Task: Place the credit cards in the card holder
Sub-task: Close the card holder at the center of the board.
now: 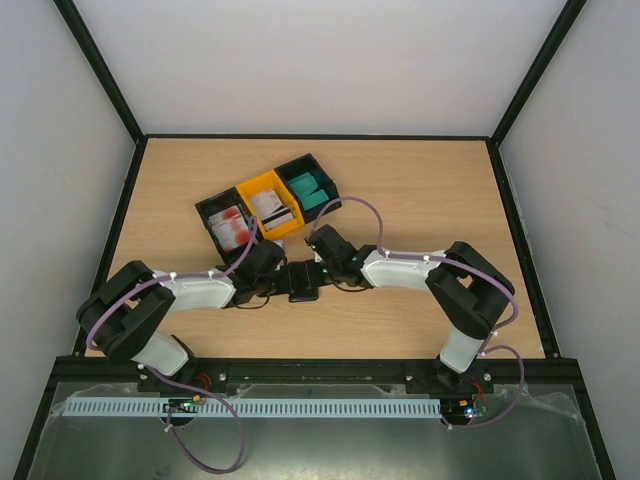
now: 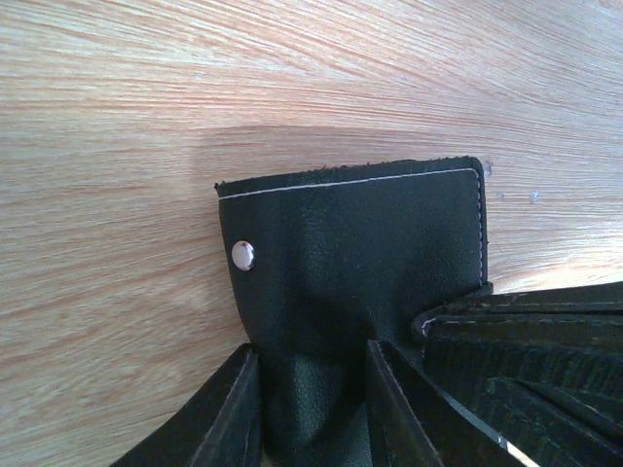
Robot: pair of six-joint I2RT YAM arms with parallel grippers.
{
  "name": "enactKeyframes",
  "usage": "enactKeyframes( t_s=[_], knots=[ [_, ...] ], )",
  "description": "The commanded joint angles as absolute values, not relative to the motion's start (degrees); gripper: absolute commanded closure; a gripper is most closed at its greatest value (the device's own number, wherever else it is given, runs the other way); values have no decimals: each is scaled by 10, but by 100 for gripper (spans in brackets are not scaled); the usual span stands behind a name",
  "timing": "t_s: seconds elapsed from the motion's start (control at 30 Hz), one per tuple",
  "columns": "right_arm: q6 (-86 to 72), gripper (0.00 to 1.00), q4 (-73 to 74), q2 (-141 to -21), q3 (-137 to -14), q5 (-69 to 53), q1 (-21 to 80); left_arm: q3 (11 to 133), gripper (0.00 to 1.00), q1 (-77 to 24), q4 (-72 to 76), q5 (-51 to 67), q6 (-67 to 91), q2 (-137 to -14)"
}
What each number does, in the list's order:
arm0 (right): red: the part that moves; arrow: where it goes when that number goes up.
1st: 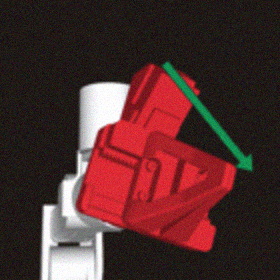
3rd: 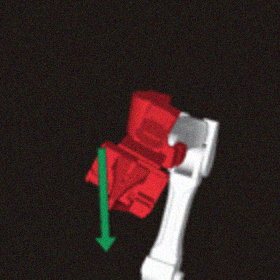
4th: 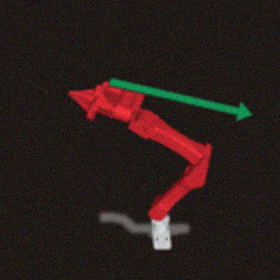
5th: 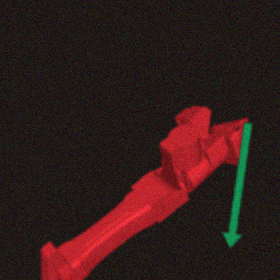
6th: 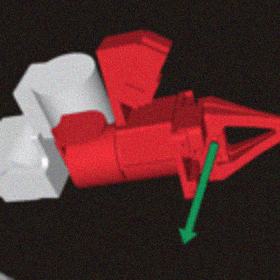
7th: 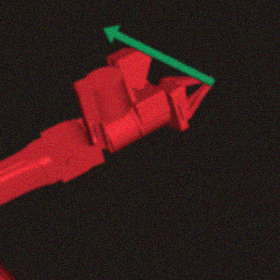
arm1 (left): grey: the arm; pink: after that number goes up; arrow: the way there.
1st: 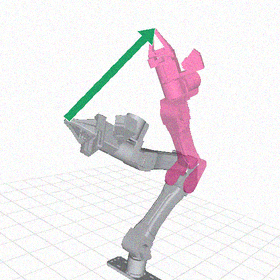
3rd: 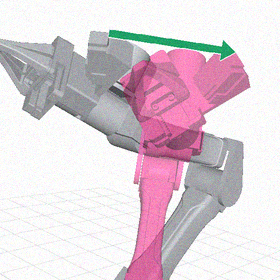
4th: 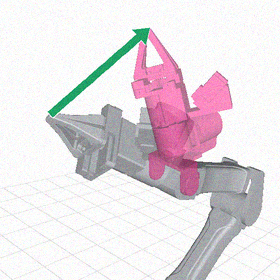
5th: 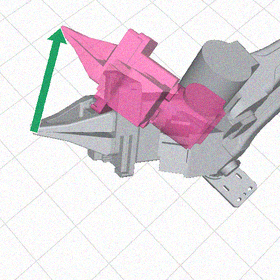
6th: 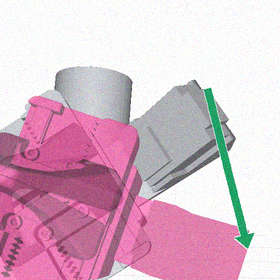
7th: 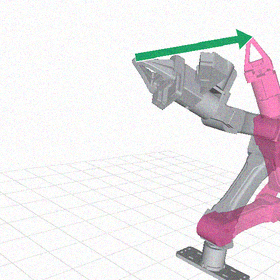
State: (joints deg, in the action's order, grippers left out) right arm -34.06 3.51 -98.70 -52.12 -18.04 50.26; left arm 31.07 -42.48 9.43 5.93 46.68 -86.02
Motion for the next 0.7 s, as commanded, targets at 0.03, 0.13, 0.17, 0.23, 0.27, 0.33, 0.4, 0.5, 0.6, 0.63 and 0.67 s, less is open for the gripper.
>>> enactKeyframes(
  t_s=[0.03, 0.13, 0.17, 0.23, 0.27, 0.33, 0.4, 0.5, 0.6, 0.63, 0.67],
  knots=[
    [-332, 98, 84, -1004, -521, -174, 516, 299, 70, -439, 82, 75, 470, -876],
    [-329, 98, 97, -998, -514, -167, 518, 298, 70, -439, 82, 71, 472, -875],
    [-328, 98, 98, -995, -509, -166, 518, 298, 70, -439, 82, 70, 473, -874],
    [-332, 98, 92, -991, -499, -165, 518, 297, 70, -439, 84, 69, 475, -874],
    [-336, 98, 86, -991, -492, -165, 518, 296, 70, -439, 85, 68, 476, -873],
    [-345, 98, 68, -990, -476, -166, 518, 296, 70, -439, 86, 68, 478, -873],
    [-360, 98, 42, -989, -454, -170, 518, 295, 70, -439, 87, 68, 479, -874],
    [-385, 98, 10, -985, -423, -173, 518, 295, 70, -439, 86, 67, 480, -874],
    [-406, 98, -18, -982, -396, -174, 518, 295, 70, -439, 86, 66, 481, -874],
    [-411, 98, -26, -982, -388, -172, 517, 295, 70, -439, 85, 66, 481, -875],
    [-416, 98, -34, -982, -379, -173, 516, 295, 70, -439, 84, 66, 481, -875]
  ],
)
